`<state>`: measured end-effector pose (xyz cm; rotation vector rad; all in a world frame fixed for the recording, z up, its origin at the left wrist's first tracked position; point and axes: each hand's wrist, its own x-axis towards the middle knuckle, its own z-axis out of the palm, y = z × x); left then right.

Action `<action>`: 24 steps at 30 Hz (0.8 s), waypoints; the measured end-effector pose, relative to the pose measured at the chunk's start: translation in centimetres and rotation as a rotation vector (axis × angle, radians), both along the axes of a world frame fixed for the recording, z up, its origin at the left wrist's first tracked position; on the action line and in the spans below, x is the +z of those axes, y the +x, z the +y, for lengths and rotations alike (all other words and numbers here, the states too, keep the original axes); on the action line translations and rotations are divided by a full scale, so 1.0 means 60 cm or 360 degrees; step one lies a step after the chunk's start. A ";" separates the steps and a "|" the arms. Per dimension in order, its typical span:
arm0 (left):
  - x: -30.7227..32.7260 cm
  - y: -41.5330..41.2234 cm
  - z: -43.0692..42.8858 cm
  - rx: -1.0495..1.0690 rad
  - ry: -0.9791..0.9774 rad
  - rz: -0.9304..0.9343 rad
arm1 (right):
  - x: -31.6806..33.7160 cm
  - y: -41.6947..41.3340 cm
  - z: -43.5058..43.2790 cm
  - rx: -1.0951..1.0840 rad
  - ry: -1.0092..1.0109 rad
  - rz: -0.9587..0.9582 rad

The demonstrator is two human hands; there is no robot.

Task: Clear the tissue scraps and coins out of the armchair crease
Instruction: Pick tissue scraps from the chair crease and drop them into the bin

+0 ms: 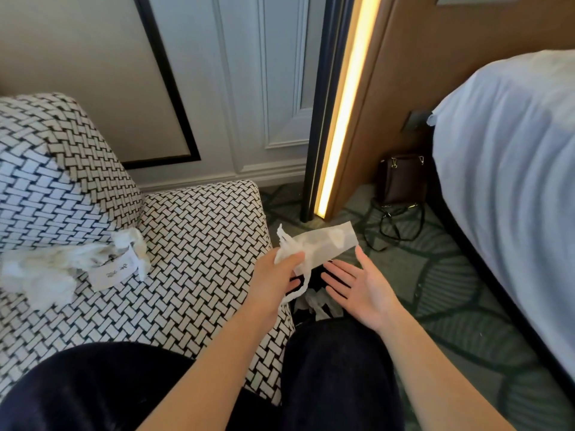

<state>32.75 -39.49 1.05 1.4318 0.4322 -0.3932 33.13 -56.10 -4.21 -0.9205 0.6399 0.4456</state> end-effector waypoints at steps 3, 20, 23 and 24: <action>0.008 -0.001 -0.002 -0.0095 -0.0014 -0.0047 | 0.019 0.003 0.008 -0.0241 0.0252 0.0015; 0.007 0.016 -0.019 -0.0210 0.0021 0.0127 | 0.101 0.018 -0.046 -0.0811 0.0246 -0.0135; -0.005 0.015 -0.023 -0.0261 0.0026 0.0294 | 0.093 0.013 -0.054 -0.0862 0.0211 -0.0070; -0.008 0.014 -0.023 -0.0297 0.0007 0.0336 | 0.089 0.012 -0.057 -0.0878 0.0198 -0.0045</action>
